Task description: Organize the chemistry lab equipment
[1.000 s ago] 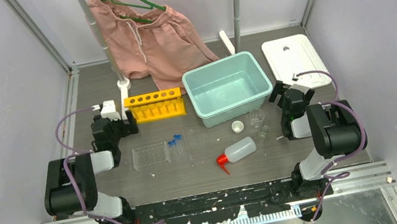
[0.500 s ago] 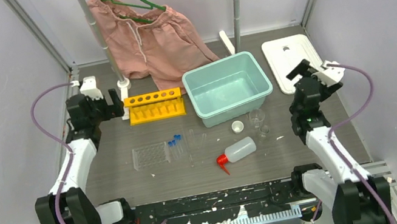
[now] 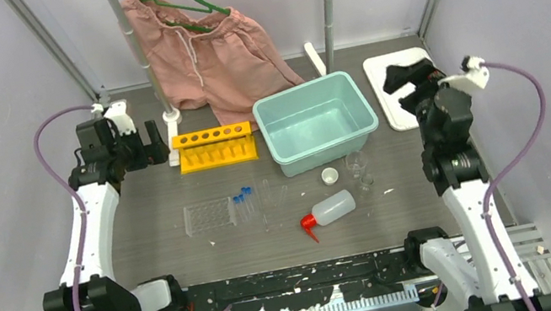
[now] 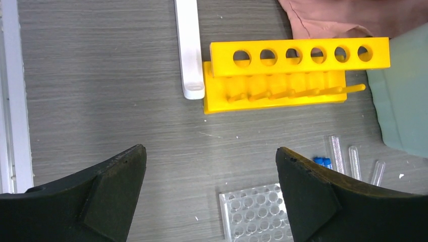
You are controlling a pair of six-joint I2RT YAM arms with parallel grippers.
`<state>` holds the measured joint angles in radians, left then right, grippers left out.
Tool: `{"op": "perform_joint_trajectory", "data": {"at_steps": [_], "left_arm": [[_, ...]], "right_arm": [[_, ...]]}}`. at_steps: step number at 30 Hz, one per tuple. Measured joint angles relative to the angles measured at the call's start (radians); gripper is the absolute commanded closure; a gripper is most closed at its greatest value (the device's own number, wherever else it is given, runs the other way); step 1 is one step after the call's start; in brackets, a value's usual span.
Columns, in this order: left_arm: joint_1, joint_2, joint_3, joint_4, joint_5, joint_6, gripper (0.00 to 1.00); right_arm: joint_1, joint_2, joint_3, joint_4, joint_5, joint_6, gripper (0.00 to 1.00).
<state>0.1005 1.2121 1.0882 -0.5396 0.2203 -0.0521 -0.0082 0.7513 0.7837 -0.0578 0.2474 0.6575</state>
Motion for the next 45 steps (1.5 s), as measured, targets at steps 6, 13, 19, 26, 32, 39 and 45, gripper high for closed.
{"op": "perform_joint_trajectory", "data": {"at_steps": [6, 13, 19, 26, 32, 39, 45], "left_arm": [[0.000, -0.052, 0.000, -0.050, 0.002, 0.003, 0.00], [0.000, -0.048, 0.004, -0.098, 0.018, 0.004, 0.00], [0.000, -0.017, 0.040, -0.163, 0.015, 0.008, 0.01], [0.000, 0.008, 0.091, -0.210, 0.002, 0.010, 0.02], [0.000, 0.011, 0.092, -0.238, -0.020, 0.012, 0.06], [0.000, 0.041, 0.092, -0.264, -0.050, 0.027, 0.07], [0.000, 0.042, 0.092, -0.274, -0.055, 0.035, 0.08]], "right_arm": [[0.194, 0.221, 0.225, -0.175, -0.093, -0.002, 0.00], [0.602, 0.520, 0.476, -0.422, 0.072, -0.050, 0.00], [0.801, 0.816, 0.791, -0.644, 0.224, 0.005, 0.00], [0.941, 1.117, 1.048, -0.798, 0.277, 0.010, 0.06], [0.996, 1.263, 1.073, -0.831, 0.223, 0.042, 0.19], [0.994, 1.333, 1.033, -0.809, 0.175, 0.077, 0.42], [0.992, 1.373, 1.024, -0.776, 0.161, 0.083, 0.49]]}}
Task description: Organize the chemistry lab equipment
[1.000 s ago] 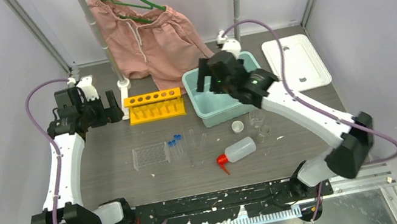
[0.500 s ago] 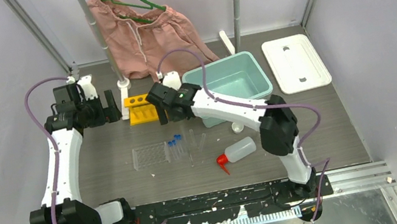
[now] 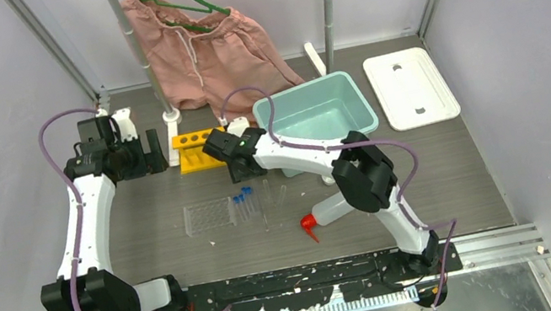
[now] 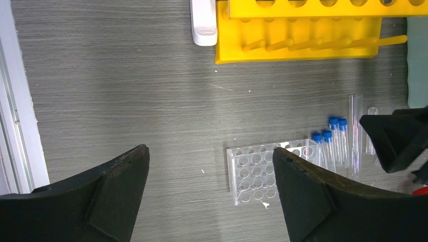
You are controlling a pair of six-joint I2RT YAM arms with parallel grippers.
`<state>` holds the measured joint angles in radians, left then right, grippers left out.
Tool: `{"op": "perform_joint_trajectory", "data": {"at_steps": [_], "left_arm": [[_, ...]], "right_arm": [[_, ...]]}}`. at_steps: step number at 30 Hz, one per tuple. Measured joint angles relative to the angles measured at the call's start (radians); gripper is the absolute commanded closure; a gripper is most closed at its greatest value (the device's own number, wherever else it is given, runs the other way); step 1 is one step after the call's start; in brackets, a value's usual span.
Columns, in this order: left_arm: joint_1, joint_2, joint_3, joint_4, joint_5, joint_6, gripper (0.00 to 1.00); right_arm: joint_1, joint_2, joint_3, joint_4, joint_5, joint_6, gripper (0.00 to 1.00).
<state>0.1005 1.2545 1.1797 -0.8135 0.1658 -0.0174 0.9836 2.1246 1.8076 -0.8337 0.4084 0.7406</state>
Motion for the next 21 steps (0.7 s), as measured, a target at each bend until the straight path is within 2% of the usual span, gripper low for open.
{"op": "perform_joint_trajectory", "data": {"at_steps": [6, 11, 21], "left_arm": [[0.000, 0.000, 0.002, -0.008, -0.005, 0.000, 0.08], [0.000, 0.000, 0.020, -0.019, -0.008, 0.000, 0.08], [0.000, 0.000, 0.029, -0.026, -0.008, 0.027, 0.08]], "right_arm": [[-0.013, 0.062, 0.002, 0.031, -0.016, 0.000, 0.51], [-0.024, 0.085, 0.002, 0.058, -0.025, 0.000, 0.60], [-0.034, 0.114, -0.003, 0.091, -0.034, 0.000, 0.65]]}}
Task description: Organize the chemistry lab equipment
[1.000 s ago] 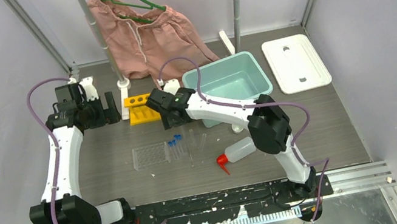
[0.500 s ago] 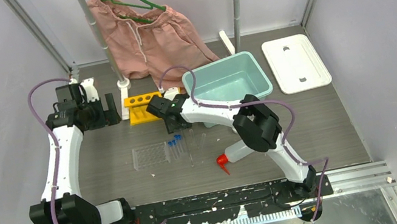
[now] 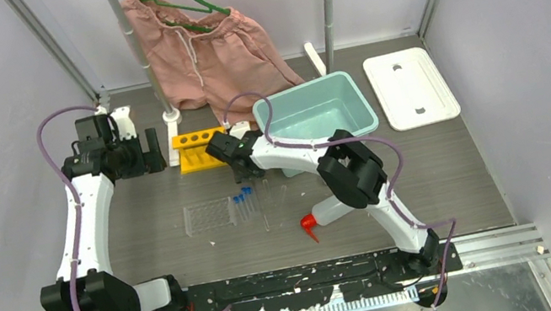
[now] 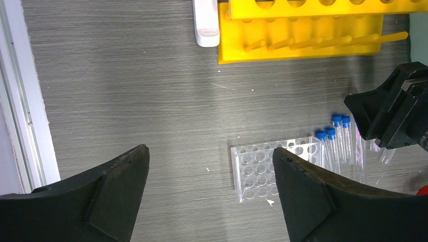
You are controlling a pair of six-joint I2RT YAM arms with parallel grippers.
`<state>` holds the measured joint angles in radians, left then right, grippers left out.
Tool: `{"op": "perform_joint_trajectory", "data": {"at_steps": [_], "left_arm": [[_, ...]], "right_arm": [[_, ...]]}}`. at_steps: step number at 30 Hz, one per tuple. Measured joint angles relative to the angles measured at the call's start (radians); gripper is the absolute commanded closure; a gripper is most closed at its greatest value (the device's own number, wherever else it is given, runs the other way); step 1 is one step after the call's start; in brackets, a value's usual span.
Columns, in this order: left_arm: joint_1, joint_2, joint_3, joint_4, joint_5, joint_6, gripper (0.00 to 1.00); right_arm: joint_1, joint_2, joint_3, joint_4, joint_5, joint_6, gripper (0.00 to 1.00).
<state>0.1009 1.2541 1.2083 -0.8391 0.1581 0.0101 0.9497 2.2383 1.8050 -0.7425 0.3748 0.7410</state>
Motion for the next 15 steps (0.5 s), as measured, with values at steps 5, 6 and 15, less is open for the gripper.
{"op": "perform_joint_trajectory", "data": {"at_steps": [5, 6, 15], "left_arm": [[0.000, -0.001, 0.000, -0.005, 0.001, 0.003, 0.08], [0.000, -0.002, 0.000, -0.008, 0.002, 0.004, 0.08], [0.000, -0.030, 0.009, -0.057, 0.042, 0.026, 0.08]], "right_arm": [[0.000, 0.000, -0.014, 0.021, -0.006, 0.005, 0.79], [0.000, 0.000, -0.015, 0.023, -0.006, 0.006, 0.81], [-0.005, -0.009, -0.026, 0.036, -0.006, 0.006, 0.91]]}}
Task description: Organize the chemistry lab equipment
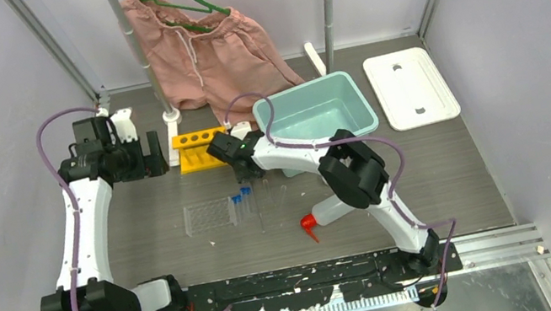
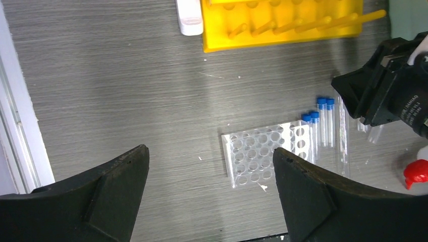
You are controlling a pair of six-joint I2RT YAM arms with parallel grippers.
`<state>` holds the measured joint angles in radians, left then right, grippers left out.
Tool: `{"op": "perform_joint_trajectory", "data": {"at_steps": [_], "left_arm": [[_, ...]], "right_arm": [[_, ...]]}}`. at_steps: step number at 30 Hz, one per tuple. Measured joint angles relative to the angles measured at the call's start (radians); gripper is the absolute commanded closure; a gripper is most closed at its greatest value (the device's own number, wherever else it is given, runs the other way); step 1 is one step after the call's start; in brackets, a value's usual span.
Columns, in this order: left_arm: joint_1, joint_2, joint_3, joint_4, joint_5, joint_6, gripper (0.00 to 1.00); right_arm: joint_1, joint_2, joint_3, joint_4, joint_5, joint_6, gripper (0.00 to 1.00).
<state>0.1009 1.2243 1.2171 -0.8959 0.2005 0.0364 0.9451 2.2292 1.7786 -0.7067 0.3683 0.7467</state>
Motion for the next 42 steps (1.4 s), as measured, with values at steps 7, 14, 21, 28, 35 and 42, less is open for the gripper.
{"op": "perform_joint_trajectory", "data": {"at_steps": [7, 14, 21, 28, 35, 42], "left_arm": [[0.000, -0.051, 0.026, -0.052, 0.123, 0.021, 0.13], [0.000, -0.179, -0.001, -0.078, 0.340, 0.082, 0.16], [0.000, -0.218, -0.040, -0.093, 0.502, 0.103, 0.19], [0.000, -0.170, -0.044, -0.101, 0.609, 0.103, 0.26], [0.000, -0.115, -0.047, -0.101, 0.687, 0.105, 0.44], [0.000, -0.069, -0.047, -0.105, 0.721, 0.122, 0.77]], "right_arm": [[0.000, -0.112, -0.016, -0.024, -0.003, -0.017, 0.94], [0.005, -0.230, 0.116, -0.031, -0.039, -0.018, 0.97], [0.041, -0.218, 0.341, -0.020, -0.064, -0.018, 0.98], [0.063, -0.210, 0.398, 0.067, -0.095, -0.011, 0.98], [0.075, -0.179, 0.404, 0.120, -0.111, -0.009, 0.99], [0.077, -0.176, 0.387, 0.180, -0.114, -0.009, 0.99]]}}
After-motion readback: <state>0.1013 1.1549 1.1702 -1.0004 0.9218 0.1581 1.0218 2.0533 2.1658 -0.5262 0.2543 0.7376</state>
